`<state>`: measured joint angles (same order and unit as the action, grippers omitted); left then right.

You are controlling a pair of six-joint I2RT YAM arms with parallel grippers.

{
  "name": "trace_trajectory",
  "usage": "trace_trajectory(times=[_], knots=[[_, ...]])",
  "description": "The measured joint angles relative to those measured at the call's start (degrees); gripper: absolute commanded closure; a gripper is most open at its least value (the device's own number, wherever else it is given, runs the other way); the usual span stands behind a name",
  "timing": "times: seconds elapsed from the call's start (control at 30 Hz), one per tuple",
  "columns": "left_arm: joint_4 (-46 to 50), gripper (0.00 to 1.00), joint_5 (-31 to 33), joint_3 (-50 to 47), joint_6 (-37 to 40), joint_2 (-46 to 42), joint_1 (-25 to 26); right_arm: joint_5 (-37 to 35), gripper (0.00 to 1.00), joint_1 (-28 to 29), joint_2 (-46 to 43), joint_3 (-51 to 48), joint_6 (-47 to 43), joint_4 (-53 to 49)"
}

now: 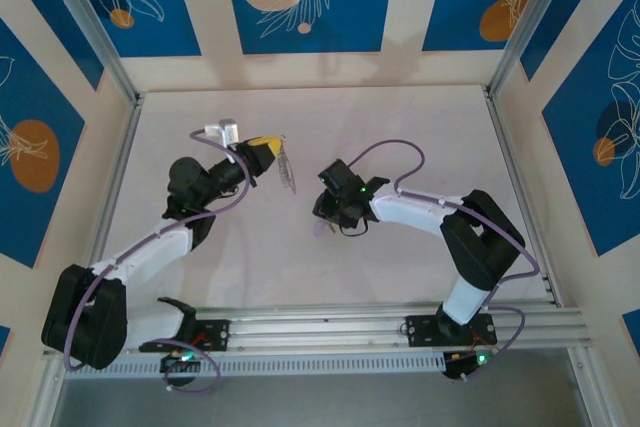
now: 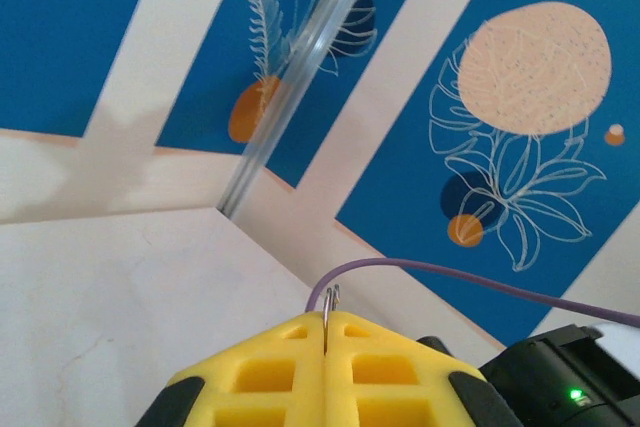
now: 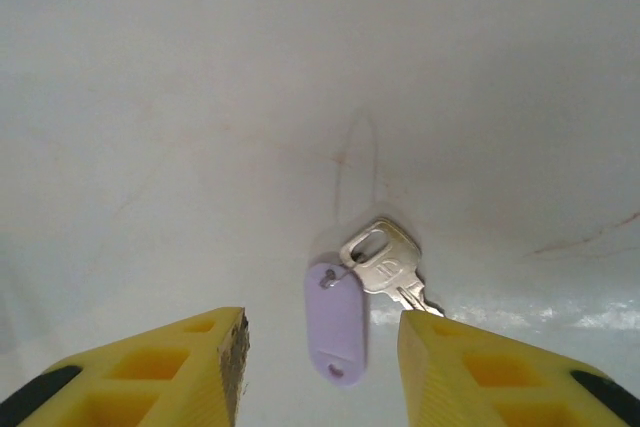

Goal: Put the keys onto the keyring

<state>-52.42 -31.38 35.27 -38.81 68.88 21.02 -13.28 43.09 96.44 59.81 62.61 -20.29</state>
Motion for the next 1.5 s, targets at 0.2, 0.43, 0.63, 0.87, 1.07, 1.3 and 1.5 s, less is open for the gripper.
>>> trace_trajectory(times=[0.2,0.43,0.63,0.87,1.07,1.3,1.5], knots=[[-0.09,1.0,2.1,-0.37,0.17,-0.52,-1.38,2.69,0.61,-2.4,0.92,4.04,1.38,-4.98],[-1.29,1.0,2.14,-0.68,0.13,-0.37,-2.01,5.7,0.64,-3.26,6.71,9.18,2.36,-9.33],[-3.28,1.0,2.1,-1.73,-0.28,0.72,-2.84,6.93,0.65,-3.26,9.66,11.96,2.58,-12.63],[-5.66,1.0,2.08,-2.56,-1.57,1.95,-3.85,7.65,0.65,-3.21,10.62,12.48,2.8,-13.9],[-7.85,1.0,1.99,-3.23,-2.91,2.99,-4.5,7.93,0.65,-3.02,12.33,12.66,3.45,-13.86],[-9.44,1.0,1.81,-3.45,-3.76,3.37,-5.05,8.2,0.67,-2.95,13.68,14.23,3.45,-13.86],[-10.8,1.0,1.42,-3.89,-4.42,3.61,-5.4,8.2,0.69,-2.93,13.84,15.69,3.43,-13.86]])
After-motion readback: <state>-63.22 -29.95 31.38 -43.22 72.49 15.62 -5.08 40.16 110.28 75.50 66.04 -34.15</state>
